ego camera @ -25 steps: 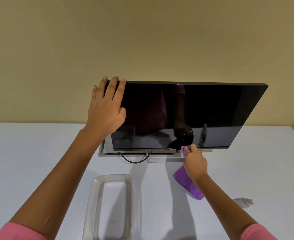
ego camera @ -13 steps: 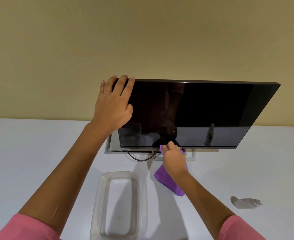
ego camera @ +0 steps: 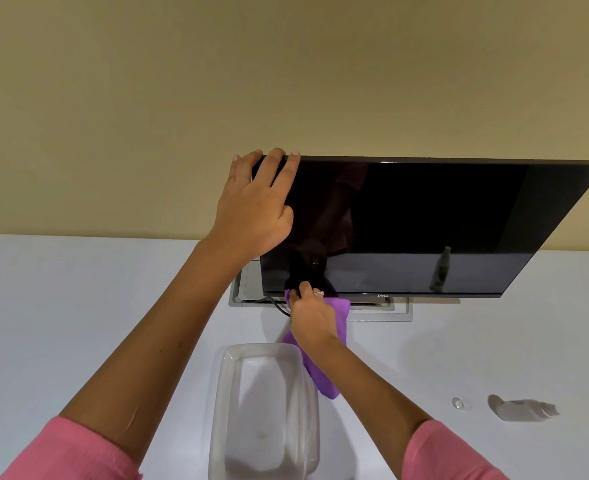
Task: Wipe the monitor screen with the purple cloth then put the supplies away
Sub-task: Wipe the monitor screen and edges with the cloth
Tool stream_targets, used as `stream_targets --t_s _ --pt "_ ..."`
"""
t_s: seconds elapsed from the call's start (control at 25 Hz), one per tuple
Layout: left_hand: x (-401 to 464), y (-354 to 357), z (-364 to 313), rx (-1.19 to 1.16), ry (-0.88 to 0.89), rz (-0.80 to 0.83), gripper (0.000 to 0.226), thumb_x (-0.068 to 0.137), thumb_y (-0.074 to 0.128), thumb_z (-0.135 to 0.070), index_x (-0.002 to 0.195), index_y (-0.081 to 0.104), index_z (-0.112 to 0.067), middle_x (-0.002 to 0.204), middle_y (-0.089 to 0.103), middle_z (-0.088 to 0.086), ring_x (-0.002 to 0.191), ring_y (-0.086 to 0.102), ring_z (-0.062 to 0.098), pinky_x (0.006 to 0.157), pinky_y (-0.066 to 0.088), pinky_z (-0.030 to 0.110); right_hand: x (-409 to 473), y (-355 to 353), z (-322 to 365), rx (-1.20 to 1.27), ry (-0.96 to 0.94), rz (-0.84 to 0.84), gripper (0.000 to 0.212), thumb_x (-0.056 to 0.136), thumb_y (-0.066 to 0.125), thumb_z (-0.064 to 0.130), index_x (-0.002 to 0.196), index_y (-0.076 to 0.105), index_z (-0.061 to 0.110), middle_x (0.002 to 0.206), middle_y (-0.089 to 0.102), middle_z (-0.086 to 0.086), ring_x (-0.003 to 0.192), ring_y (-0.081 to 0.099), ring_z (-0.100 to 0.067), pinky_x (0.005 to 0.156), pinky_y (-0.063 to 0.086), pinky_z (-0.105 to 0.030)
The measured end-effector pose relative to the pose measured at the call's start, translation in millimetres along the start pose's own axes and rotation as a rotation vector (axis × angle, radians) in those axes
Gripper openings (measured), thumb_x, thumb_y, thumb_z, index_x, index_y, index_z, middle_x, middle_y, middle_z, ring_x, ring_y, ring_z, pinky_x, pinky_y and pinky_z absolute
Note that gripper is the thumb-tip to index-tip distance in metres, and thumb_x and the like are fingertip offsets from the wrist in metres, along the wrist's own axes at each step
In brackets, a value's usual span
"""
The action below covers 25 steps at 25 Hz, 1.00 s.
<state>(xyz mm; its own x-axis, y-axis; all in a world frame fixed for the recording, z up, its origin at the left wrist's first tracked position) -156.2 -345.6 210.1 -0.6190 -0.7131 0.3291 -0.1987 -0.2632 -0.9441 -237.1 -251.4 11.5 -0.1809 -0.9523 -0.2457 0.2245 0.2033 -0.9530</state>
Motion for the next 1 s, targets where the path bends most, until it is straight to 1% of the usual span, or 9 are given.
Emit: stream_targets --t_s 0.12,0.28,0.4,0.52,0.68,0.8,0.84,0.92,1.0 --pt "0 0 3 -0.009 0.013 0.002 0.068 0.081 0.043 -0.017 0.147 0.028 -0.012 0.147 0.036 0.01 0.13 0.032 0.038 0.112 0.019 0.056 5 2 17 0.011 0.013 0.007 0.05 0.086 0.059 0.004 0.134 0.045 0.008 0.13 0.04 -0.012 0.114 0.046 -0.031 0.064 0.048 -0.029" --pt "0 1 6 -0.009 0.029 0.002 0.068 0.081 0.042 -0.017 0.147 0.027 -0.013 0.148 0.036 0.009 0.13 0.032 0.037 0.112 0.016 0.055 7 5 33 0.013 -0.005 -0.013 0.046 0.086 0.058 0.003 0.13 0.047 0.007 0.127 0.041 -0.013 0.113 0.048 -0.033 0.067 0.051 -0.033" --pt "0 1 8 -0.015 0.041 0.005 0.068 0.081 0.042 -0.018 0.147 0.026 -0.013 0.148 0.035 0.008 0.13 0.032 0.037 0.112 0.015 0.055 9 7 46 -0.027 -0.028 -0.02 0.044 0.085 0.057 0.001 0.128 0.047 0.005 0.126 0.041 -0.013 0.114 0.049 -0.032 0.063 0.048 -0.031" --pt "0 1 9 -0.018 0.051 0.009 0.069 0.081 0.042 -0.018 0.147 0.025 -0.014 0.148 0.035 0.008 0.13 0.031 0.037 0.113 0.016 0.054 10 8 52 -0.025 -0.017 -0.026 0.043 0.086 0.058 0.003 0.128 0.047 0.006 0.126 0.041 -0.012 0.115 0.049 -0.031 0.067 0.051 -0.032" --pt "1 2 11 -0.027 0.075 -0.001 0.068 0.082 0.04 -0.019 0.147 0.025 -0.013 0.148 0.035 0.008 0.13 0.031 0.038 0.11 0.025 0.05 7 11 41 0.034 -0.056 -0.066 0.041 0.087 0.059 0.008 0.127 0.05 0.01 0.123 0.045 -0.009 0.105 0.053 -0.028 0.068 0.054 -0.032" --pt "2 2 12 -0.046 0.082 -0.013 0.066 0.082 0.04 -0.019 0.147 0.027 -0.012 0.148 0.036 0.009 0.13 0.031 0.038 0.108 0.03 0.046 4 14 29 0.124 -0.203 -0.09 0.033 0.092 0.053 0.015 0.125 0.055 0.014 0.119 0.05 -0.006 0.102 0.053 -0.024 0.068 0.053 -0.03" --pt "2 2 12 -0.052 0.081 -0.015 0.066 0.083 0.04 -0.019 0.147 0.027 -0.012 0.148 0.036 0.009 0.13 0.031 0.038 0.107 0.031 0.045 1 15 25 0.147 -0.222 -0.102 0.032 0.093 0.051 0.017 0.125 0.057 0.015 0.117 0.052 -0.005 0.102 0.053 -0.023 0.068 0.053 -0.03" --pt "2 2 14 -0.058 0.084 -0.019 0.066 0.083 0.04 -0.019 0.147 0.027 -0.013 0.148 0.037 0.008 0.13 0.031 0.038 0.106 0.033 0.044 -3 17 19 0.207 -0.168 -0.165 0.031 0.093 0.05 0.018 0.122 0.06 0.016 0.115 0.055 -0.003 0.098 0.055 -0.021 0.066 0.051 -0.027" --pt "1 2 14 -0.059 0.093 -0.025 0.066 0.082 0.04 -0.019 0.147 0.028 -0.012 0.147 0.038 0.009 0.129 0.032 0.038 0.105 0.033 0.045 -7 17 13 0.273 -0.058 -0.263 0.029 0.094 0.051 0.019 0.12 0.061 0.015 0.115 0.056 -0.002 0.094 0.057 -0.02 0.068 0.052 -0.023"
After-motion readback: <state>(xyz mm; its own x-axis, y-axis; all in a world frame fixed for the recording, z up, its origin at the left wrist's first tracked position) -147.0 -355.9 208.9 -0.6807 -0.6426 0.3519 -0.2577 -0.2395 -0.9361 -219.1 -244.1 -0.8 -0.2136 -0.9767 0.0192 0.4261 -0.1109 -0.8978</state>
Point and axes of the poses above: each hand's wrist, its own x-axis towards the middle knuckle, its own y-axis out of the palm, z = x × y, the point moved 2 cm from there along x, towards the middle knuckle
